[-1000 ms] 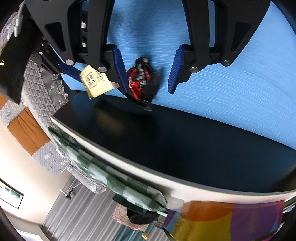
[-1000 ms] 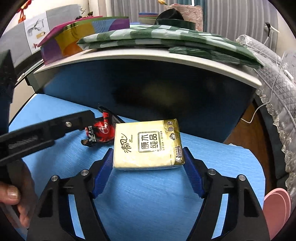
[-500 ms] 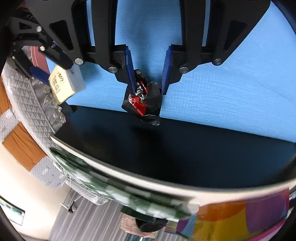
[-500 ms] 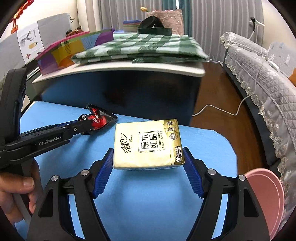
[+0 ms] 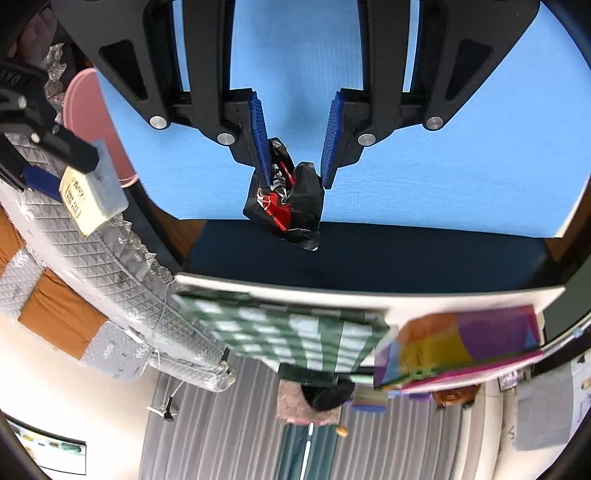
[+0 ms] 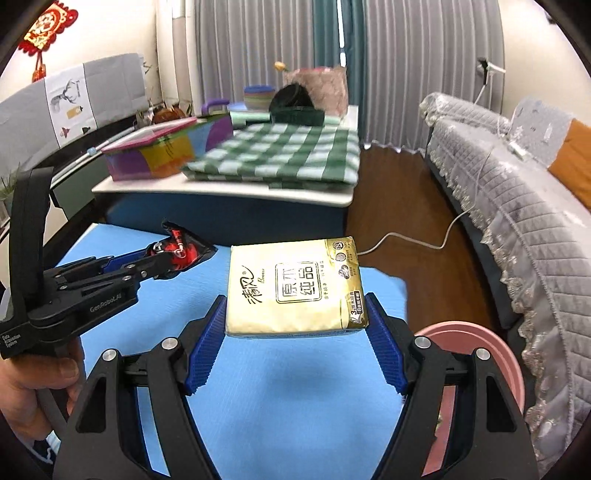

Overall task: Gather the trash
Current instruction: 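Carry the wrapper and tissue packet over the pink bucket with both tools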

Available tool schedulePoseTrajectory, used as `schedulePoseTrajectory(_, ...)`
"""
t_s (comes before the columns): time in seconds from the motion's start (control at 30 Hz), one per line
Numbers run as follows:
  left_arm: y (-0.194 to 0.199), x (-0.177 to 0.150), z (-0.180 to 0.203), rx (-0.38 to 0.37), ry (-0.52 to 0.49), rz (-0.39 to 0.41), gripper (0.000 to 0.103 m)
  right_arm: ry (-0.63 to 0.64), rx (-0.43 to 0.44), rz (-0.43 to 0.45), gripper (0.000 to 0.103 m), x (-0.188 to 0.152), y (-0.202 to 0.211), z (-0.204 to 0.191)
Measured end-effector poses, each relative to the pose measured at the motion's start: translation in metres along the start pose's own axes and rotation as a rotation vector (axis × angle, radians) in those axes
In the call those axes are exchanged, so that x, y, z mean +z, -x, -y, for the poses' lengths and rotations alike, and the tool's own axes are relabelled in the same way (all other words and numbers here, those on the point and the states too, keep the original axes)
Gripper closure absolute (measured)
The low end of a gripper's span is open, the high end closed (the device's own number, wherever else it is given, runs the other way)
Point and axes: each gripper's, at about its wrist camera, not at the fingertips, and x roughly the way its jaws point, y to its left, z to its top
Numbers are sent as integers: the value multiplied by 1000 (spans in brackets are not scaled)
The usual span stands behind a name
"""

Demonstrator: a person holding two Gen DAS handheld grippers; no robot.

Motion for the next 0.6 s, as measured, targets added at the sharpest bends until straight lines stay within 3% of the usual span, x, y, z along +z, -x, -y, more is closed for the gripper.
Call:
schedulePoseTrajectory(0.37, 78, -18, 27, 3, -54, 57, 76, -18, -21, 76, 31, -5, 83, 11)
schedulePoseTrajectory(0.6, 96, -34, 42, -19, -89, 57, 76, -43, -37, 116, 31, -23, 109, 24)
